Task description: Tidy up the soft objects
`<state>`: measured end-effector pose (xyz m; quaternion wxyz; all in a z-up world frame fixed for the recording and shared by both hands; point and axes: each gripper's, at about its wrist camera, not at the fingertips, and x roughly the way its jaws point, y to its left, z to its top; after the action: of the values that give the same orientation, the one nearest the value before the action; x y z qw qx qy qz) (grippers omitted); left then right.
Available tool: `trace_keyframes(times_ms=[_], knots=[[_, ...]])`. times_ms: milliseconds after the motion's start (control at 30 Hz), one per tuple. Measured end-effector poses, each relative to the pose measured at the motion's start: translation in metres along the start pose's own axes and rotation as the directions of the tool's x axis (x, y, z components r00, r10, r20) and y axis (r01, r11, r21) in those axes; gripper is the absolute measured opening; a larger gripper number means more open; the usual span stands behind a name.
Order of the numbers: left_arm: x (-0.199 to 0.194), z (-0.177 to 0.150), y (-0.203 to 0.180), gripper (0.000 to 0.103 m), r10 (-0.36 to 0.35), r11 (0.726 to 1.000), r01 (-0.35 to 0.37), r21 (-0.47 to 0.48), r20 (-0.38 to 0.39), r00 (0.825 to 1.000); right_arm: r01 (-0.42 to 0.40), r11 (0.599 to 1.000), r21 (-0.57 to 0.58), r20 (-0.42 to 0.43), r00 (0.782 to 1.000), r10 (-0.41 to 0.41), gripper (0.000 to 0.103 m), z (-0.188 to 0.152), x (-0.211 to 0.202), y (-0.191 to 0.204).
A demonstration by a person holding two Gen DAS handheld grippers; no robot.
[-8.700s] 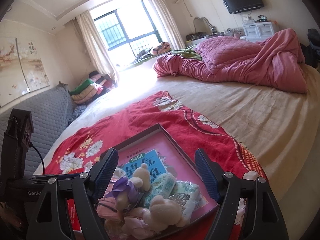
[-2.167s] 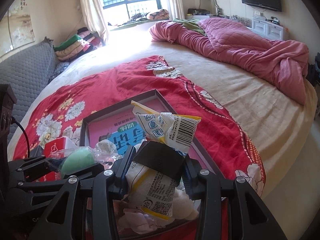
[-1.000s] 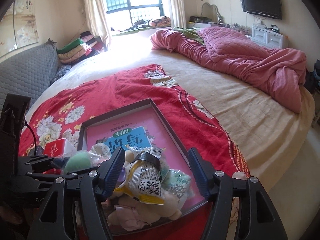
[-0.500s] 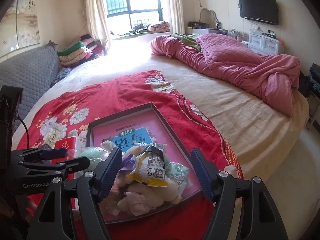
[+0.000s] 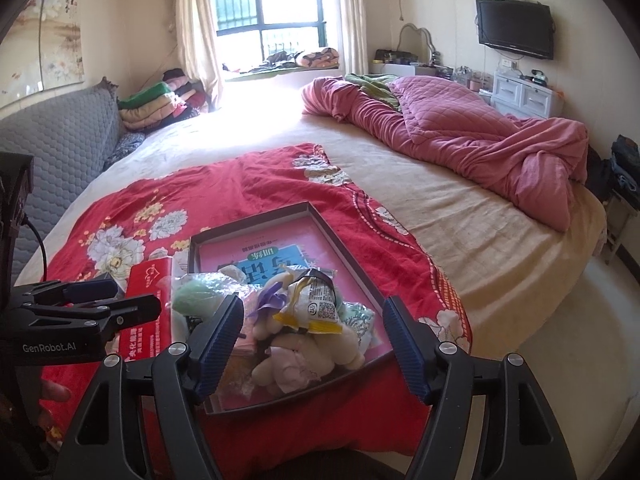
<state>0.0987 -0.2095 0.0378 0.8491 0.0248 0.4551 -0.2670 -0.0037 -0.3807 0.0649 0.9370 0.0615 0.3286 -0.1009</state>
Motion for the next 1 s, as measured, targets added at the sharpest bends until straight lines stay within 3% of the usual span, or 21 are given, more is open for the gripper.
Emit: trace_keyframes(times_ms=[233,433,600,767,1000], knots=[[-0.017,-0.021,0.0,0.088,0.044,0.999,-0.044,0.015,0.004,0.999,0.016,0.999,0.035,0.005,1.0,-0.016,0.074,-0.009,-0.02,0.011],[-0.031,-0.041,0.002,0.088,0.062,0.998,-0.062,0.009,0.014,0.998,0.083,0.996,0.015,0.055,0.995,-0.083,0.074,-0.018,-0.043,0.032],[-0.043,-0.055,0.004,0.088,0.097,0.995,-0.097,0.007,0.032,0.995,0.116,0.991,0.068,0.081,0.989,-0.121,0.074,-0.03,-0.061,0.045],[-0.05,-0.067,0.01,0.088,0.121,0.993,-0.12,-0.004,0.033,0.992,0.119,0.99,0.068,0.054,0.991,-0.123,0.082,-0.048,-0.067,0.058],[-0.055,-0.079,0.012,0.088,0.134,0.991,-0.133,-0.019,0.034,0.99,0.115,0.992,0.055,-0.022,0.993,-0.114,0.082,-0.068,-0.061,0.068]])
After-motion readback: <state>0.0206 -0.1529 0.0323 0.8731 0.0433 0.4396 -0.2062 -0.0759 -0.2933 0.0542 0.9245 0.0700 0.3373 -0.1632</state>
